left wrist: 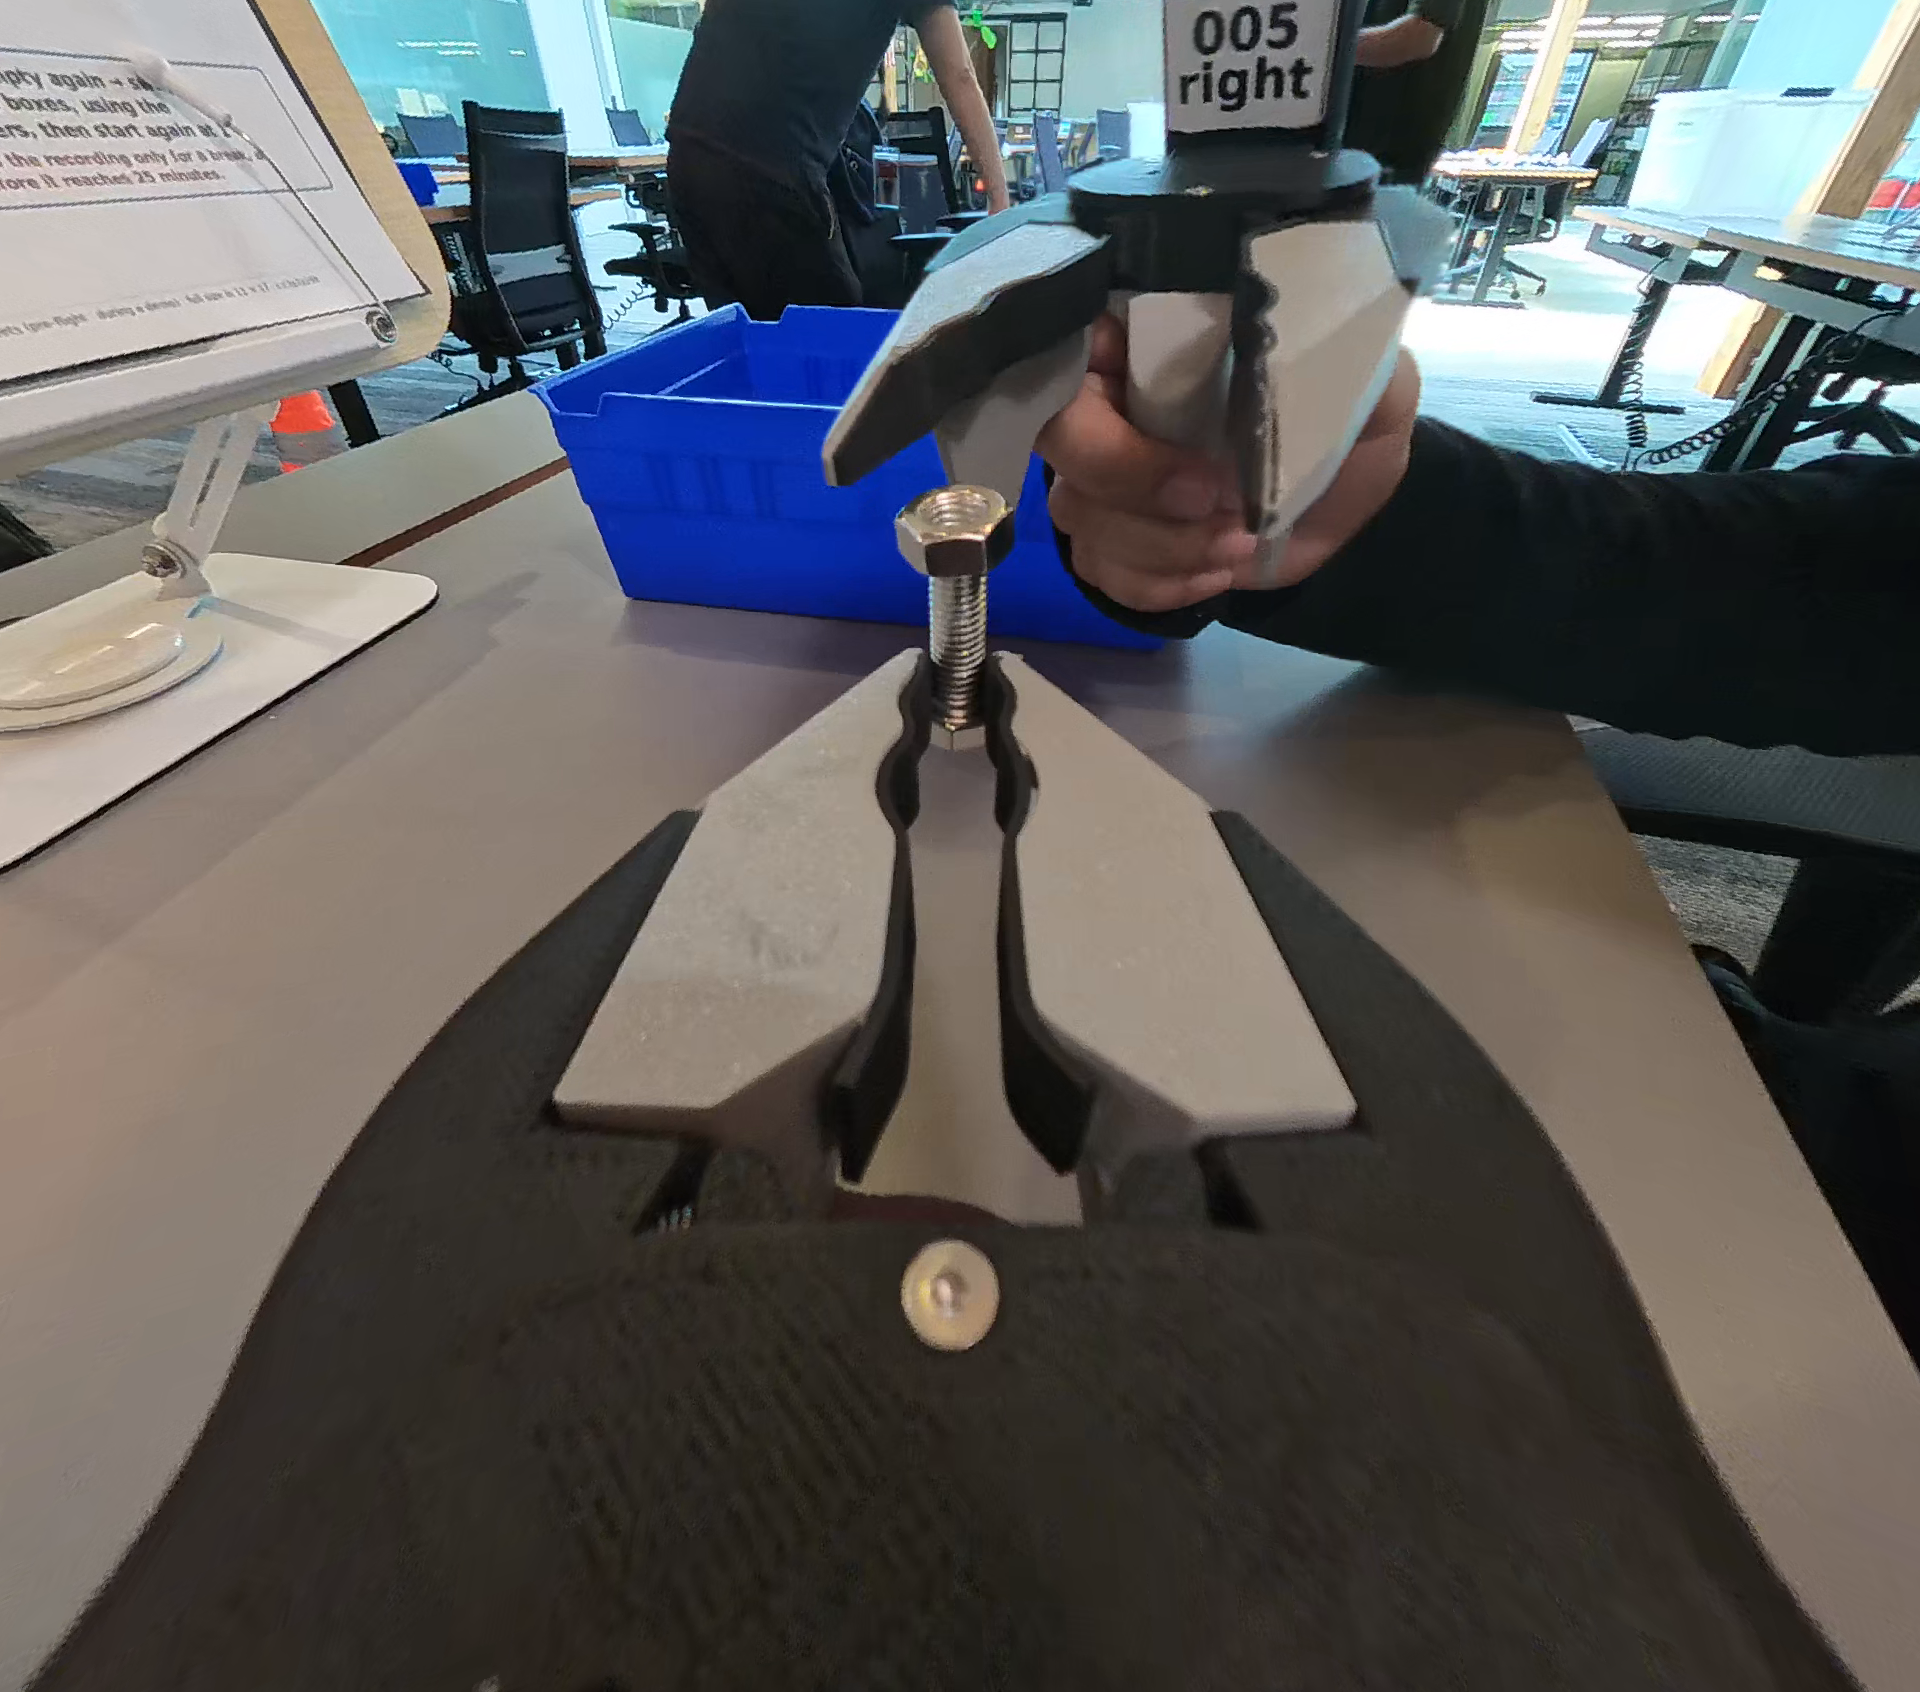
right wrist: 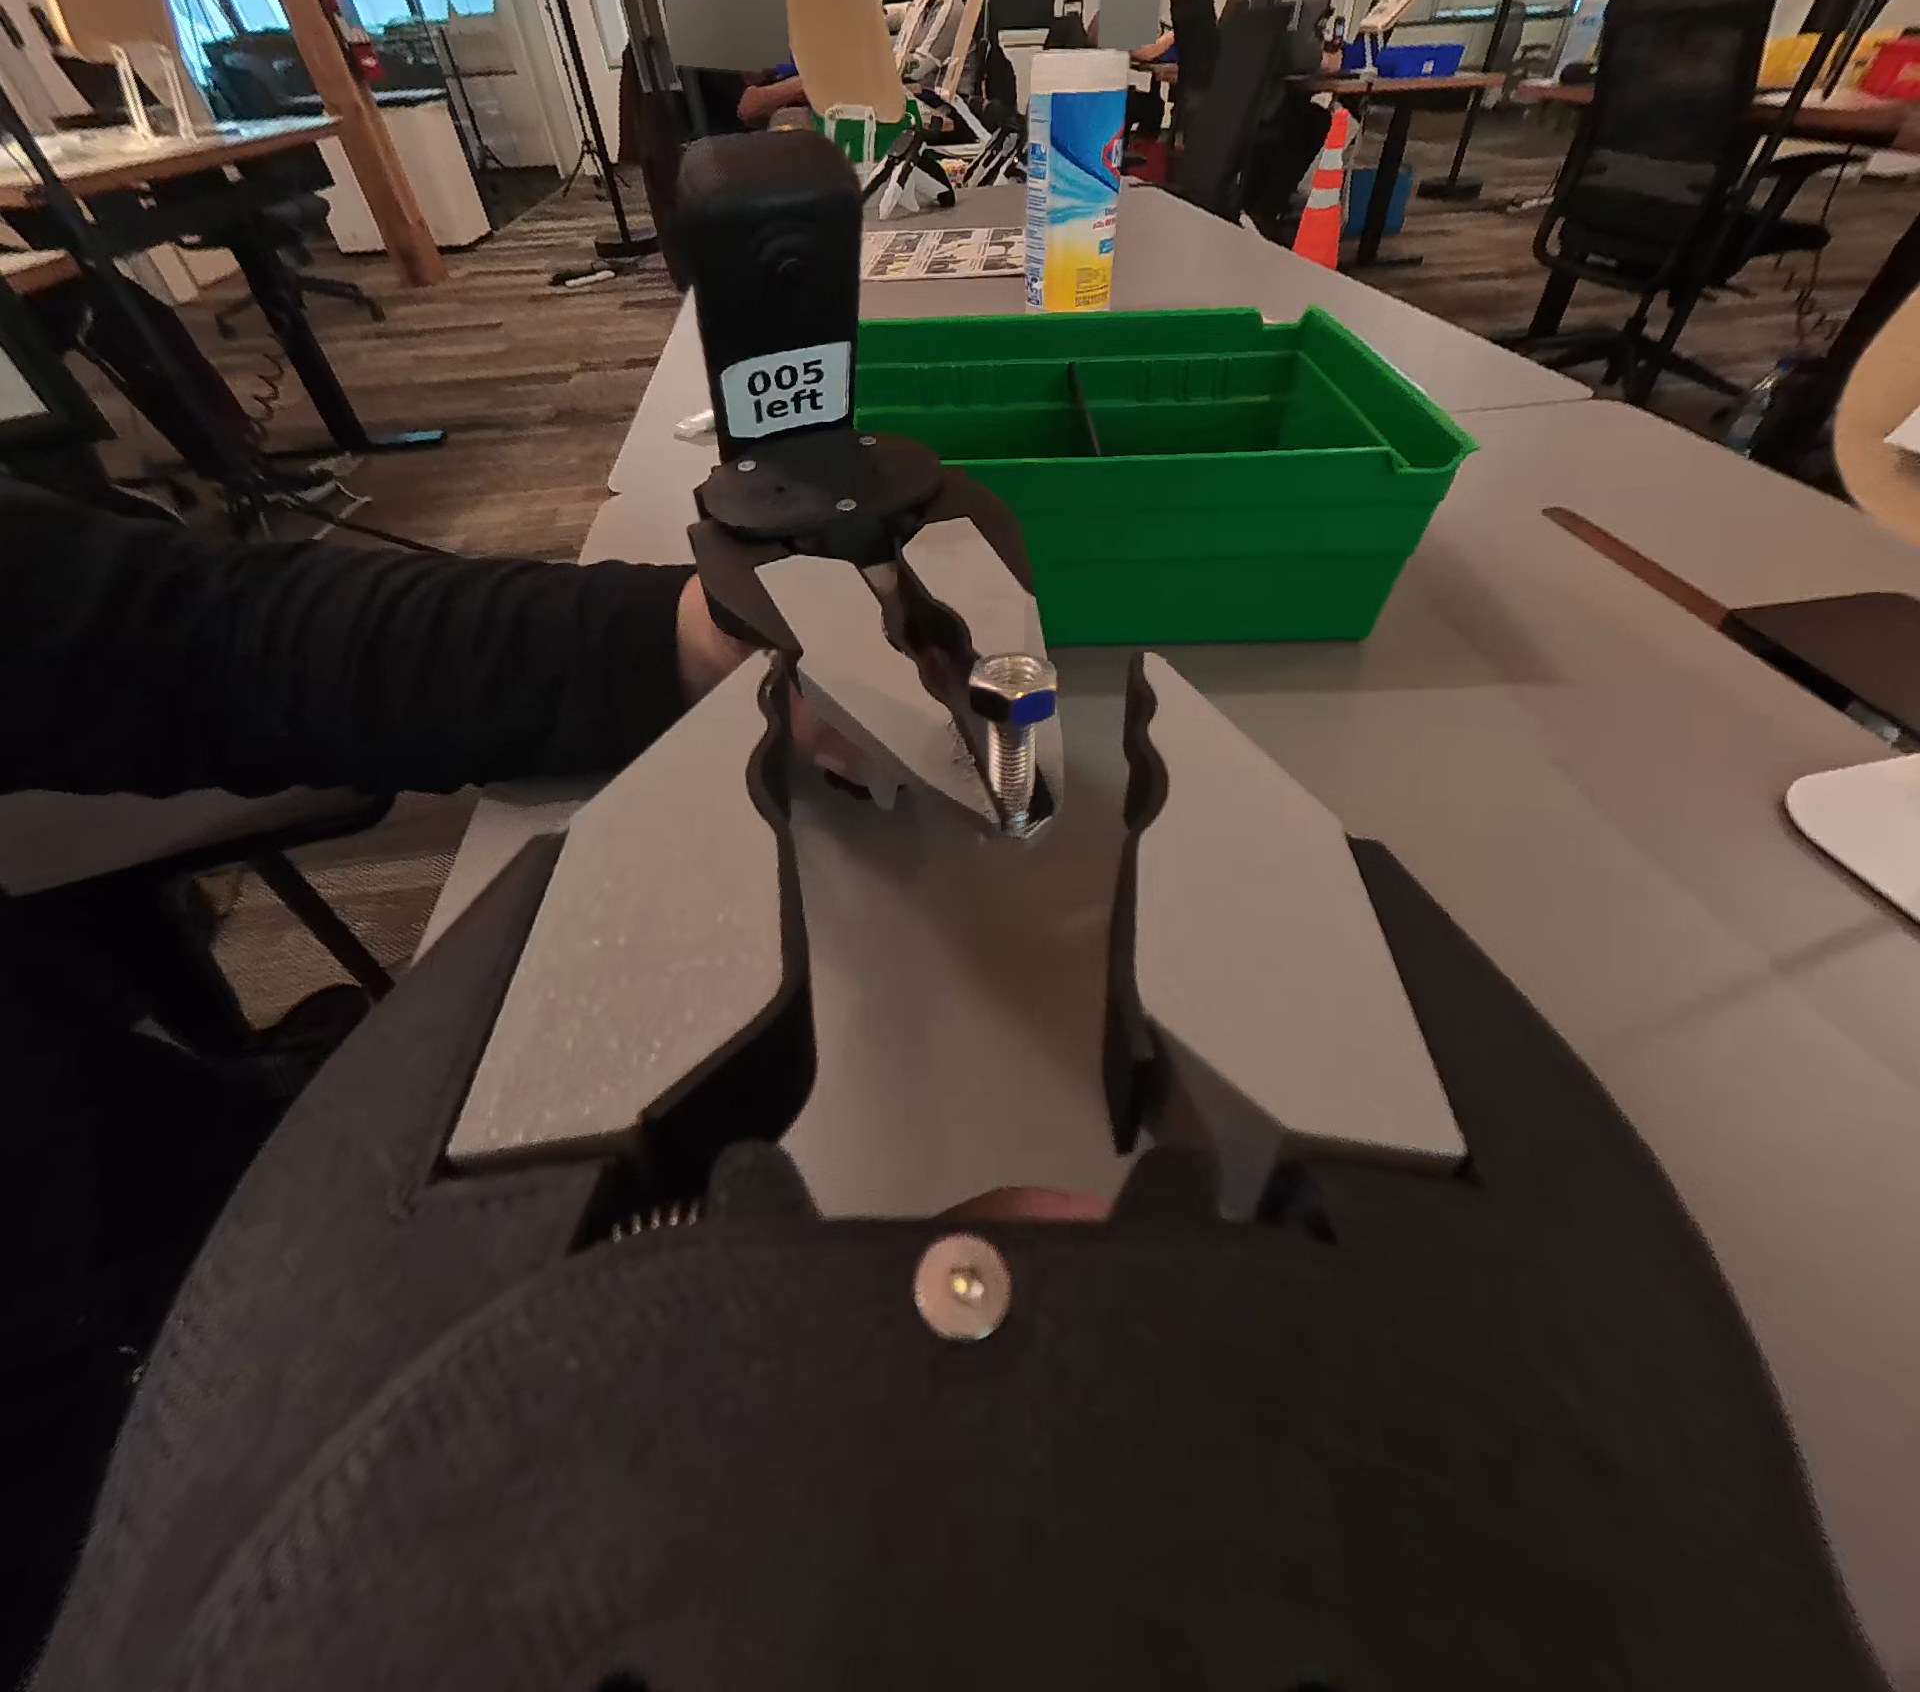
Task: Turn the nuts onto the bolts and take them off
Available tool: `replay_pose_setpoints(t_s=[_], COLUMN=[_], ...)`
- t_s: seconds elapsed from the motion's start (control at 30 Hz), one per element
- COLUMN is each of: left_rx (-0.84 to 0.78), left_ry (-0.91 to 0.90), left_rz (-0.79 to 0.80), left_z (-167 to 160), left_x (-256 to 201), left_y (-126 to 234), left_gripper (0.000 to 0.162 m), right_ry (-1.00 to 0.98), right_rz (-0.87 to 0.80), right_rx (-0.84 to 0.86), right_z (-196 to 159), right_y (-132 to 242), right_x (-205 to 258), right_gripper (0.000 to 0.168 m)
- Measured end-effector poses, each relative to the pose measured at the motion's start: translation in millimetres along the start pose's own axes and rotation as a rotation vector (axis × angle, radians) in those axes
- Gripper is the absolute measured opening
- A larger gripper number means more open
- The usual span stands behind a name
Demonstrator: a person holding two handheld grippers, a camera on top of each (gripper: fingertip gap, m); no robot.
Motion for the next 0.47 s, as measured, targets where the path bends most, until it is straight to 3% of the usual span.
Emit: replay_pose_setpoints(t_s=[0.47], left_rx=[-0.006], left_ry=[-0.033], left_rz=[-0.033], left_z=[2], left_x=[-11], left_y=[-6], left_gripper=[0.006], right_ry=[-0.008], right_rz=[0.054], right_rx=[0.009], right_z=[-8], right_y=[-19], right_x=[11], right_gripper=[0.063])
Point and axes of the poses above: each gripper's, where its closed fingertips meet, y back along the fingers, z out of its top, x = y × z across the jaws, the point moved 9 cm from there along y, back along the fingers, and after that the axes turned 2 degrees about -y, right-handed, at the moved point
